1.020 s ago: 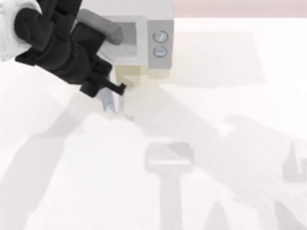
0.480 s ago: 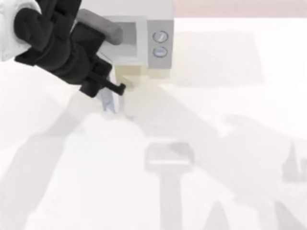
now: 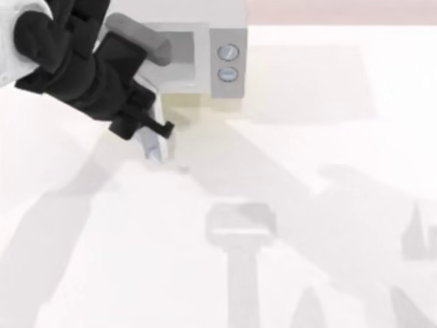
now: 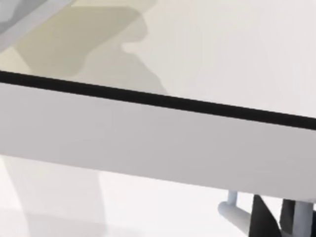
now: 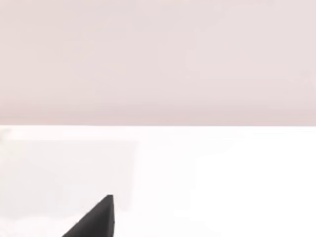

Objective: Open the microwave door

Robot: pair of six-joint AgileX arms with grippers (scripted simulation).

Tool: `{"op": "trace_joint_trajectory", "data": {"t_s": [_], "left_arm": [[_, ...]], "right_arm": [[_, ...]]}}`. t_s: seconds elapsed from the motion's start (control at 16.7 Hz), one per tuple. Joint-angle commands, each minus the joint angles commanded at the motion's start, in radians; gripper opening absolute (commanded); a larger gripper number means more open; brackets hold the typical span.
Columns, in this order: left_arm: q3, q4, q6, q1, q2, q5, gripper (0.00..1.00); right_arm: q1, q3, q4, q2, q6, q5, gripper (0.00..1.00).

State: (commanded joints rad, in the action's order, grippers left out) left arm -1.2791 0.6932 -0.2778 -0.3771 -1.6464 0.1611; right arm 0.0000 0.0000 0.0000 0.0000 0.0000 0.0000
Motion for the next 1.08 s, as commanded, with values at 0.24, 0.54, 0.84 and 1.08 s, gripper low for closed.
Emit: {"op": "trace_joint_trajectory", "data": {"t_s": [0.24,0.54,0.84,1.08], "left_arm": [[0.024,0.022,-0.076,0.034,0.012,0.037,0.0],[0.033,0.03,-0.14,0.061,0.033,0.071,0.0],[0.033,0.03,-0.14,0.061,0.033,0.071,0.0],[0.033,0.03,-0.14,0.061,0.033,0.071,0.0]], "right_arm": [[0.0,0.0,0.0,0.0,0.0,0.0,1.0],[0.0,0.0,0.0,0.0,0.0,0.0,1.0],[0.0,0.0,0.0,0.0,0.0,0.0,1.0],[0.0,0.0,0.0,0.0,0.0,0.0,1.0]]}}
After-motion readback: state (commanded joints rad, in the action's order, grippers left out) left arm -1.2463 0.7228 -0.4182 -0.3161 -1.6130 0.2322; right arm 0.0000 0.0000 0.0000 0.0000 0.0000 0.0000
